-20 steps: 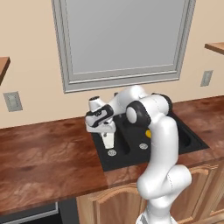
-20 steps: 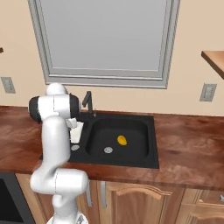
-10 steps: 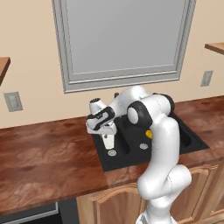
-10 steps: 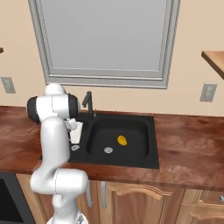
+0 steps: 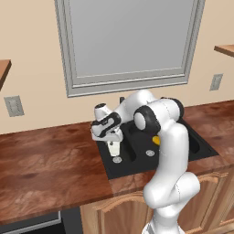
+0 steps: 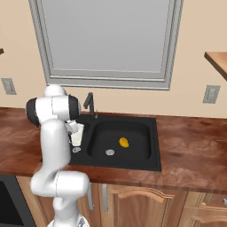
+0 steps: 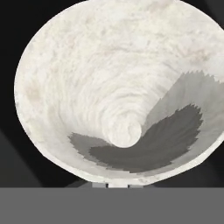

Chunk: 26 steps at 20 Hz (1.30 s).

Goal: Pick the colander and jug and place them in the sink. Then turn on the water.

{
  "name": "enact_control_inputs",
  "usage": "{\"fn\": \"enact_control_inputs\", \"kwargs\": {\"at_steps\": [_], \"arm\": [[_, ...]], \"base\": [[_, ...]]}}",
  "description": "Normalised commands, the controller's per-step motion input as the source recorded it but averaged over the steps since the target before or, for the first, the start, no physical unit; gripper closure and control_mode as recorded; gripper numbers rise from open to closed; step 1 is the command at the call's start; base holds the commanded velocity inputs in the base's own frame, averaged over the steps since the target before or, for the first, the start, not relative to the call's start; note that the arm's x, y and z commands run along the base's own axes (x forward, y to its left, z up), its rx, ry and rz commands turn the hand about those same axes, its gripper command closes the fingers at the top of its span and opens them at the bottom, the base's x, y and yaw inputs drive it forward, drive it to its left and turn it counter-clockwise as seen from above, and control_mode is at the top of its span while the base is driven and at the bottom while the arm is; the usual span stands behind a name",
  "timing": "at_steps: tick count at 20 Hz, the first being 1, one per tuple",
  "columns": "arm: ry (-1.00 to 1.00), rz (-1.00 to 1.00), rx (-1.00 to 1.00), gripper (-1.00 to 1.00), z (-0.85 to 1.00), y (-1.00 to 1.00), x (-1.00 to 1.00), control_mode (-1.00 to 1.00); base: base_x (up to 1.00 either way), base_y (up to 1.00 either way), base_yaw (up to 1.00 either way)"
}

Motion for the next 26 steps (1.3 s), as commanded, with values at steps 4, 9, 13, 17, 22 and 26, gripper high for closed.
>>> {"fn": "enact_control_inputs", "kwargs": {"at_steps": [4,9,13,17,22,26], "arm": [[-0.05,-0.05,0.00,-1.00,-0.24,-0.30,-0.95,-1.00],[-0.11,-0.04,0.00,-1.00,-0.04,-0.23,-0.84,-1.00],[-0.07,-0.06,0.00,-1.00,0.58,0.03,-0.10,-1.00],[0.00,-0.06,0.00,-1.00,1.00,0.29,-0.02,-1.00],[0.00,-0.01,0.00,-1.00,1.00,0.22,-0.26,-1.00],[0.00,-0.03,0.00,-1.00,0.97,-0.22,-0.83,-1.00]], "base": [[0.00,0.00,0.00],[0.00,0.00,0.00],[0.00,0.00,0.00],[0.00,0.00,0.00],[0.00,0.00,0.00],[0.00,0.00,0.00]]}}
